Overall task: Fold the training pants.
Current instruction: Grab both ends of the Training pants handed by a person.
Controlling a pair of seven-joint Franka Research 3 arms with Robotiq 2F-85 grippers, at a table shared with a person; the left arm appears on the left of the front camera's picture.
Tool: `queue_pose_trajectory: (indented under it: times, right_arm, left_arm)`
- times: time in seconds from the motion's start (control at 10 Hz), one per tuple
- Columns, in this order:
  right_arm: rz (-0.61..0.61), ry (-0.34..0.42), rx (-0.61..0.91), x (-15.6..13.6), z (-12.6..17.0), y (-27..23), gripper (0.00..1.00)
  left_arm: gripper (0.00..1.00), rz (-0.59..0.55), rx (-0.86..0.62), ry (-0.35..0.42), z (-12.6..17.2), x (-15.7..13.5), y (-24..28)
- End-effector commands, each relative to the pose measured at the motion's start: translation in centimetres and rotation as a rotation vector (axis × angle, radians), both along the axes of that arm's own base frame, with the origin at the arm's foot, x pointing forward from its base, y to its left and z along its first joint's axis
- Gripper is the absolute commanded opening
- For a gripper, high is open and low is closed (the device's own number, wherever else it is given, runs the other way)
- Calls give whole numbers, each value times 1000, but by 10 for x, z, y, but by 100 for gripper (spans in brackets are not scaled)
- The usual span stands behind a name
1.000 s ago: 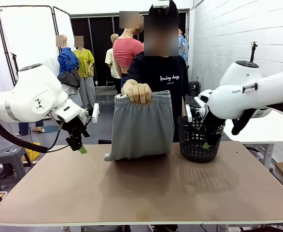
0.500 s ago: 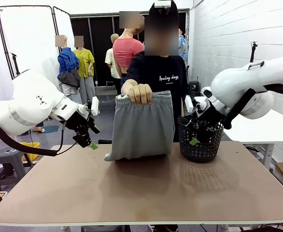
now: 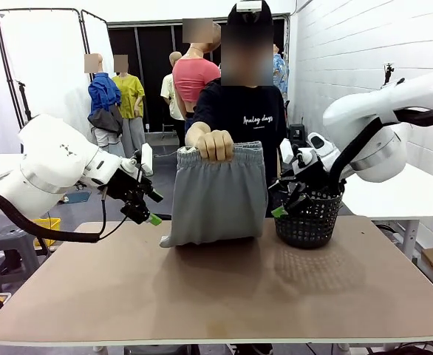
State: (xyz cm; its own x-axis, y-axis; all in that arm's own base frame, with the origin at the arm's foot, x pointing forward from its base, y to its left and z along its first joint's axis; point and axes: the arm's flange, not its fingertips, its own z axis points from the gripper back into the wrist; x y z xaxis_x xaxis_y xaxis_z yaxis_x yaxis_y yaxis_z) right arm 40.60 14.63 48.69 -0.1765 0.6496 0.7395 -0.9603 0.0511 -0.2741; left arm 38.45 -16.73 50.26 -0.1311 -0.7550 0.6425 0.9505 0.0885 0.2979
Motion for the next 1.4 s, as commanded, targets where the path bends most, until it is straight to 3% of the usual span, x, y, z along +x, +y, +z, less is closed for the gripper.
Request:
queue_pose_trajectory:
  times: [0.0, 0.6, 1.0, 1.2, 1.3]
  right_arm:
    - [56, 4, 43, 8, -4, 3, 100]
    - [110, -7, 141, 8, -2, 21, 100]
    - [211, 17, 229, 8, 7, 35, 100]
    - [94, 46, 124, 7, 14, 27, 100]
    - [185, 29, 201, 1, 11, 36, 100]
  left_arm:
    - [100, 9, -80, -39, -12, 2, -7]
    - [100, -47, -265, -2, -19, 2, -29]
    - [100, -38, -374, -7, -9, 0, -37]
    - [100, -22, -310, 2, -4, -8, -34]
    - [100, -24, -356, 18, -3, -3, -36]
